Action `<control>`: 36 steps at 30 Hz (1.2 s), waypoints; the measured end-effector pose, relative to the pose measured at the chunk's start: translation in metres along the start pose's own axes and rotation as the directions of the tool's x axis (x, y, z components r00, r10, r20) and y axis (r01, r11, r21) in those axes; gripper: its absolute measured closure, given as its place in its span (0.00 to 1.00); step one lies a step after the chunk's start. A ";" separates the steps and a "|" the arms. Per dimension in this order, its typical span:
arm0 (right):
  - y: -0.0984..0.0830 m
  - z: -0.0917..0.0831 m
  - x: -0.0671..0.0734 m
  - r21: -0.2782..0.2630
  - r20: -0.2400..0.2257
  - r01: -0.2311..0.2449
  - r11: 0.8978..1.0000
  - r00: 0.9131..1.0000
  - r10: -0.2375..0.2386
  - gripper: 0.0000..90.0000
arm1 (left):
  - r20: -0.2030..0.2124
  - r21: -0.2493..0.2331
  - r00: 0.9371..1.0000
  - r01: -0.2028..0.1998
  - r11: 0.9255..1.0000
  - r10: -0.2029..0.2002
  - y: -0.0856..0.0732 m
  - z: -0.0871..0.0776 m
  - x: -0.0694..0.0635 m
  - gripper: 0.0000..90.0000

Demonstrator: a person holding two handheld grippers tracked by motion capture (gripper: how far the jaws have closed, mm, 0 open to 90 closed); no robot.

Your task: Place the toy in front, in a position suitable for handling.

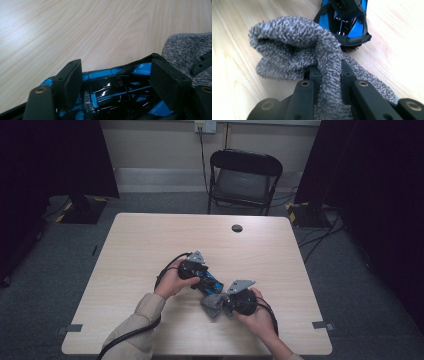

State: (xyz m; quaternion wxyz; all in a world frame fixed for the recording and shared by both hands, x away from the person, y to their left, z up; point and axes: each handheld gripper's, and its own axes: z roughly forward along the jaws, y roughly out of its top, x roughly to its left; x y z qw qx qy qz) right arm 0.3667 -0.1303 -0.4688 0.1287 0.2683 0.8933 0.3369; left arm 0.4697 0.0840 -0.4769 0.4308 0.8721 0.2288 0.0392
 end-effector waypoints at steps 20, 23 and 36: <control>0.003 -0.021 0.025 -0.032 -0.086 0.060 0.998 0.994 -0.063 0.86 | -0.089 0.011 0.996 -0.001 1.000 0.002 0.016 -0.009 0.021 0.24; 0.013 -0.008 0.035 -0.029 -0.115 0.083 0.996 0.990 -0.086 0.86 | -0.096 0.038 0.995 0.007 0.999 -0.003 0.014 -0.004 0.030 0.24; 0.028 0.022 0.031 -0.027 -0.104 0.035 0.999 0.994 -0.038 0.86 | -0.034 -0.031 0.997 0.061 0.998 -0.062 -0.003 0.004 0.031 0.24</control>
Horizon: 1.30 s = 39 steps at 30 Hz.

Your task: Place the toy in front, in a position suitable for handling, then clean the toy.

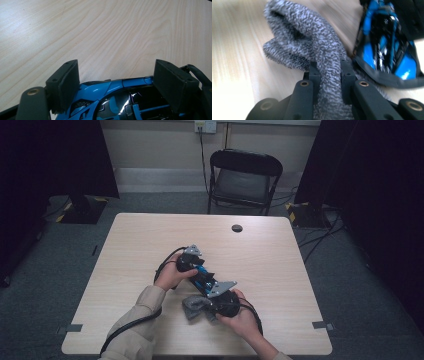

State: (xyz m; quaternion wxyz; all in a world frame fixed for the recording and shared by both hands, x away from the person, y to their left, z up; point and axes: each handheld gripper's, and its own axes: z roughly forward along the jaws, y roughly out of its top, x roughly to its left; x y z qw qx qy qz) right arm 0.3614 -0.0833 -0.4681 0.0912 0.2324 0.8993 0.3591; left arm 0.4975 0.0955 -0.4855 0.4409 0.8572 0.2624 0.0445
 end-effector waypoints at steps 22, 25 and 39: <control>-0.025 -0.025 -0.027 0.013 0.114 -0.047 0.999 0.992 0.046 0.87 | 0.017 0.020 0.999 -0.031 0.999 0.031 -0.002 -0.020 -0.007 0.27; -0.026 -0.025 -0.026 0.021 0.111 -0.040 0.999 0.993 0.037 0.87 | -0.037 0.025 0.998 -0.045 0.999 0.046 0.005 -0.022 0.002 0.26; -0.025 -0.023 -0.024 0.031 0.117 -0.025 0.999 0.993 0.021 0.87 | -0.146 0.012 0.989 -0.037 0.999 0.038 0.000 -0.007 0.025 0.26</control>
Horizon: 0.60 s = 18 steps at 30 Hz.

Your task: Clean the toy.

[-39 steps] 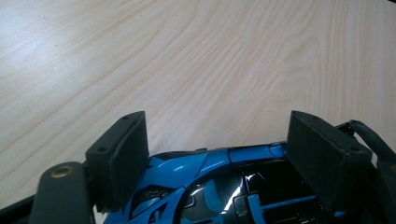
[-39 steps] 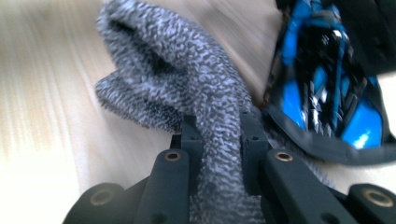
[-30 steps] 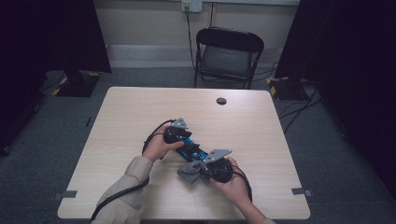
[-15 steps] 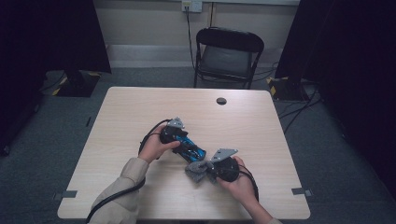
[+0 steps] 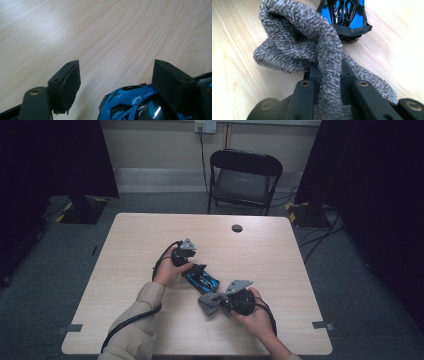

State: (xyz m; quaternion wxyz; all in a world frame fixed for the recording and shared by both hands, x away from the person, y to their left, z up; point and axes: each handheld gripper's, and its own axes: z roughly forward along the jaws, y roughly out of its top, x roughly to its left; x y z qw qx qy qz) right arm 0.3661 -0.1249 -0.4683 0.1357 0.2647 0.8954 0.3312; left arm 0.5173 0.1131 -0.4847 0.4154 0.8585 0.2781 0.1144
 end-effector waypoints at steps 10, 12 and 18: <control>0.000 0.002 -0.003 -0.013 0.019 -0.029 1.000 0.999 0.029 0.87 | 0.113 -0.008 0.993 0.026 1.000 -0.025 -0.002 -0.001 -0.010 0.46; 0.000 0.003 -0.004 -0.015 0.026 -0.028 0.999 0.999 0.029 0.87 | 0.115 -0.014 0.993 0.023 1.000 -0.021 -0.003 -0.002 -0.013 0.46; 0.001 0.004 -0.004 -0.011 0.032 -0.027 1.000 0.999 0.027 0.87 | 0.119 -0.021 0.993 -0.005 1.000 0.007 -0.002 -0.005 -0.017 0.51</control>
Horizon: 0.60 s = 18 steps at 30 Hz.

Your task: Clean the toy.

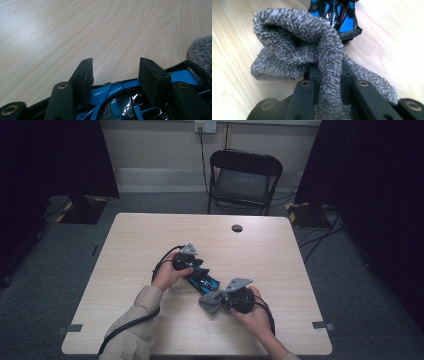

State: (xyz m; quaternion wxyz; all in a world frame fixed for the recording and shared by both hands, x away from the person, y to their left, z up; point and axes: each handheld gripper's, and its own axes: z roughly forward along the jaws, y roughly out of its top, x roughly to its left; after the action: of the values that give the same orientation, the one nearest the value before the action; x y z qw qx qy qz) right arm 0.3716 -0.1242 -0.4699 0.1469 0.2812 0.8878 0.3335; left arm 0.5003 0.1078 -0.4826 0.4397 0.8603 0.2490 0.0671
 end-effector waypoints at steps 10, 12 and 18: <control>-0.002 -0.001 0.002 0.000 0.013 0.003 1.000 1.000 -0.003 0.87 | 0.033 -0.021 0.999 -0.001 1.000 0.002 -0.003 -0.002 -0.012 0.53; -0.002 -0.003 0.003 0.003 0.010 0.008 1.000 1.000 -0.008 0.87 | 0.016 -0.015 1.000 -0.018 1.000 0.019 -0.002 -0.002 -0.013 0.52; -0.006 -0.013 0.007 -0.003 -0.006 0.022 1.000 1.000 -0.022 0.87 | -0.078 0.021 0.997 -0.029 0.999 0.030 0.007 -0.015 -0.003 0.36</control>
State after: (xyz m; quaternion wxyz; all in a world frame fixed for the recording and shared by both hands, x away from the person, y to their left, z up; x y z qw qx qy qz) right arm 0.3576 -0.1301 -0.4649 0.1482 0.2703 0.8907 0.3340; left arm 0.4951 0.1136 -0.4678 0.4200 0.8650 0.2538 0.1045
